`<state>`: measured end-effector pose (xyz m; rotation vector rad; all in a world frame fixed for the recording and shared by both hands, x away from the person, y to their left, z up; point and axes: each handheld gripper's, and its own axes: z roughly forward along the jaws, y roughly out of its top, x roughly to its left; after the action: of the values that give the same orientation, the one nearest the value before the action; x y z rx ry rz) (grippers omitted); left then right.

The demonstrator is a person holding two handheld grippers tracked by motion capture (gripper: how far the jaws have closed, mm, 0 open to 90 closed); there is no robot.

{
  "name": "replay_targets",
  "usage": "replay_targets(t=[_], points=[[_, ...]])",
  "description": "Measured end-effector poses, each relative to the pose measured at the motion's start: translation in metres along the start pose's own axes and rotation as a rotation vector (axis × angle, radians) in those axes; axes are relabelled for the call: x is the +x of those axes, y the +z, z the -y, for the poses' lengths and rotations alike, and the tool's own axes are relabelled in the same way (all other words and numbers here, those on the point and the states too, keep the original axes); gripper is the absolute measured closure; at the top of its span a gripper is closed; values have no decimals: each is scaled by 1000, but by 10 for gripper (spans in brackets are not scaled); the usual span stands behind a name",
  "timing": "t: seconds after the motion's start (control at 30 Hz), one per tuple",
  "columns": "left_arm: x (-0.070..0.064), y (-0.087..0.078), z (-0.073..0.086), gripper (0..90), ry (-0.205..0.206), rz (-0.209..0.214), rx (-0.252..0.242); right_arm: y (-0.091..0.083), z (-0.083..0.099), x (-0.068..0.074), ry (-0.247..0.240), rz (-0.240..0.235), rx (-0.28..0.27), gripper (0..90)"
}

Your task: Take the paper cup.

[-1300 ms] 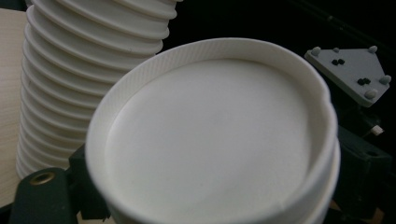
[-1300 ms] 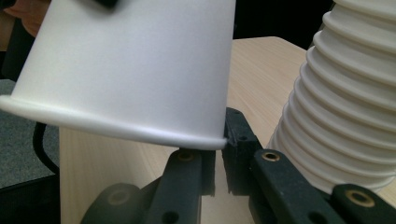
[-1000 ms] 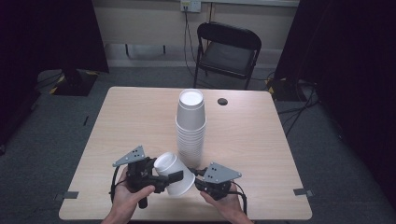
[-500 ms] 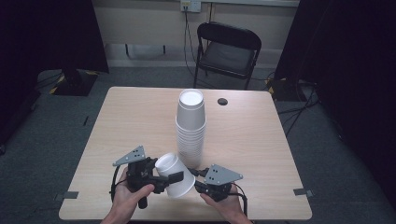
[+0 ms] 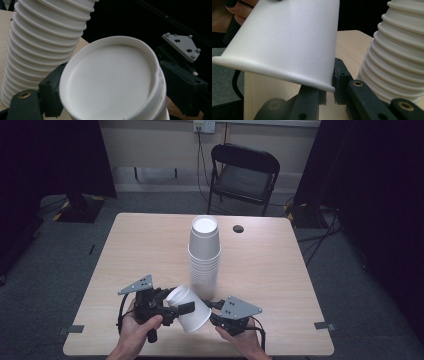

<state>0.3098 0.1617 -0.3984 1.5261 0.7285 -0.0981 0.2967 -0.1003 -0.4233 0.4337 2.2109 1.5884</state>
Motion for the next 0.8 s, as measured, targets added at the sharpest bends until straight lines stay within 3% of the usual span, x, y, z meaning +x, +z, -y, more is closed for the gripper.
replay_targets(t=[0.07,0.3,0.4,0.53,0.6,0.7,0.8], points=[[-1,-2,-1,153,38,-24,-13,0,0,0,4,-8,4,842],[0,-8,-3,154,89,-82,-26,1,4,-2,20,-25,60,844],[-1,-9,-2,157,138,-117,-26,1,6,-6,40,-27,88,843],[-1,-10,-3,183,165,-145,51,2,10,-14,89,-40,142,841],[1,-10,-2,179,178,-160,63,1,11,-17,104,-40,164,841],[3,-9,1,192,241,-213,73,0,11,-20,126,-45,193,841],[5,-9,2,174,243,-207,89,-1,12,-23,140,-60,215,842]])
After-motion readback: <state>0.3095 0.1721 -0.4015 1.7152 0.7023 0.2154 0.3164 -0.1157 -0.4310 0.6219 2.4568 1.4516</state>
